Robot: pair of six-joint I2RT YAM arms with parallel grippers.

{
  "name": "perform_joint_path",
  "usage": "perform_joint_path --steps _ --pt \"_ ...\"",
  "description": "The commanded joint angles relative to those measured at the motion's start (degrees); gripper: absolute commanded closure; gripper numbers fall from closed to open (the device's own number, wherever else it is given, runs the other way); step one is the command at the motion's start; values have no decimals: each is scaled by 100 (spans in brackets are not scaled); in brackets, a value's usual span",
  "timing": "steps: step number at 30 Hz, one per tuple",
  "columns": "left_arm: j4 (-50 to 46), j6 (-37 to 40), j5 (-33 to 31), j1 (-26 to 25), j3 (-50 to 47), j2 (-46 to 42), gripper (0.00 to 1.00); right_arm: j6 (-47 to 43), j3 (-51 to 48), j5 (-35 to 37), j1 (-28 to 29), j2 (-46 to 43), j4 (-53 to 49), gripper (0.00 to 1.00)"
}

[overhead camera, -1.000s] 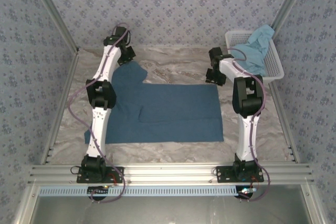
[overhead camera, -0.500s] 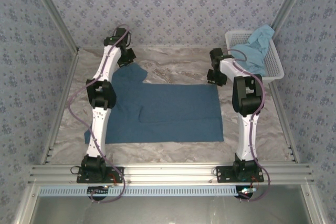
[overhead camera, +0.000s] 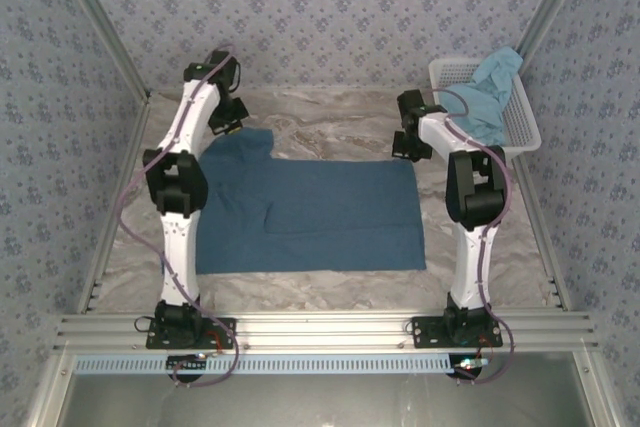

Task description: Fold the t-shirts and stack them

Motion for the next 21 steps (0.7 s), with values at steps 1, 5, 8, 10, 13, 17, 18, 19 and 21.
perform_joint_path --steps 1,5,8,10,13,17,18,19,21 --pt "-12 -92 -189 5 -851 -966 100 -100 -185 38 -10 -486 52 100" --pt "58 -163 -188 5 -1937 -1798 100 37 -425 -160 -4 -753 -22 100" --pt "163 -277 -107 5 -2796 -2466 100 123 -789 -262 4 -1068 45 100" --pt "178 -352 -116 4 -3293 -2929 100 209 -1103 -280 -12 -1339 91 100" --pt "139 -398 -235 5 -3914 -3553 100 340 -1477 -340 -34 -1656 94 100" --pt "38 -467 -227 3 -4609 -4250 100 459 -1937 -355 -5 -2051 93 100" --pt "-9 -476 -203 5 -4775 -4421 100 488 -2073 -359 -13 -2165 111 100" --pt "-63 -479 -192 5 -4922 -4590 100 511 -2191 -356 -5 -2266 116 100" --pt "-191 -495 -174 -2 -5185 -4900 100 542 -2387 -326 -3 -2420 108 100"
